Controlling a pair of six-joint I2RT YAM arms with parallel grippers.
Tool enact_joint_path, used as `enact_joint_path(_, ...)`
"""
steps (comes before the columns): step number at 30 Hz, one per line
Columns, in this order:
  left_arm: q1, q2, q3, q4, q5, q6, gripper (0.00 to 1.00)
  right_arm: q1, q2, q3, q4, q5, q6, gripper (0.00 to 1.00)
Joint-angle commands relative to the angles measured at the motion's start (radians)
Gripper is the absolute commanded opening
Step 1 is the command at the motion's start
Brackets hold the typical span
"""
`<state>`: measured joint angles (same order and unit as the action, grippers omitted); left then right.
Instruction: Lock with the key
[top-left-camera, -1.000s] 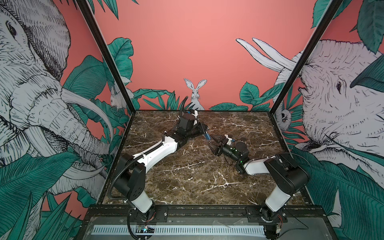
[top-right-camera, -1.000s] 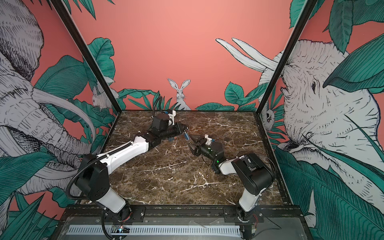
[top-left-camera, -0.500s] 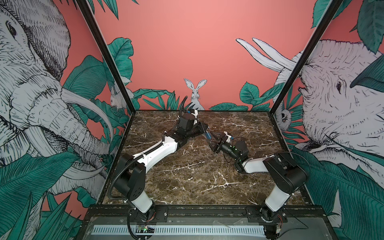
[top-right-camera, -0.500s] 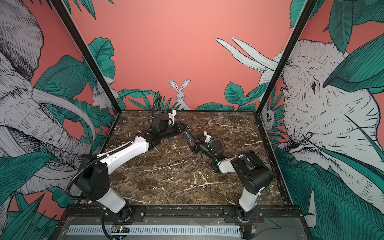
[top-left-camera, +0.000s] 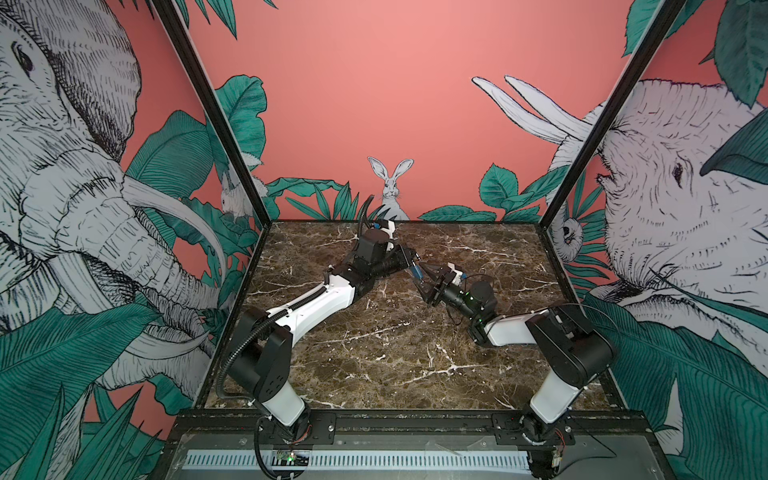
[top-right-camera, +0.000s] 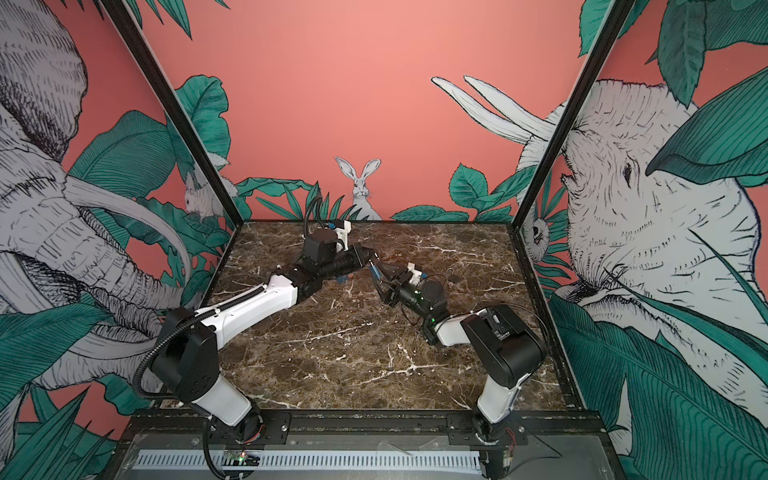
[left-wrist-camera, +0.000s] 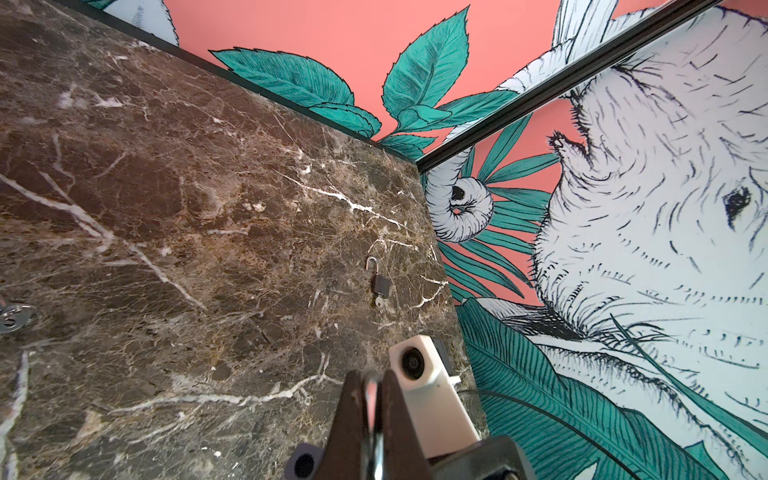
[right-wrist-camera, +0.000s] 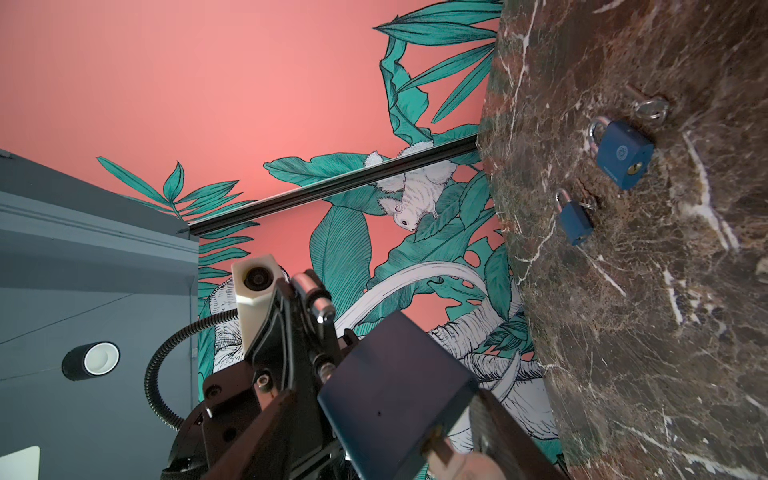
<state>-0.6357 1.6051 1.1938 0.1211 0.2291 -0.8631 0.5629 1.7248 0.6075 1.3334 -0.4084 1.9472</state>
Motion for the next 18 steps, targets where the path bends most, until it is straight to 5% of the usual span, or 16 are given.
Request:
enact_joint_path(1,-0.001,-0.064,-0.030,0.037,0.013,-0.017,0.00,-0.006,0.006,0.032,0.075,0.007,-0.014,0.63)
enact_joint_path(18,-0.001,-0.067,-0.051,0.028,-0.011,-0.023,0.00,-0.031,-0.044,0.029,0.076,-0.020,-0.058,0.43)
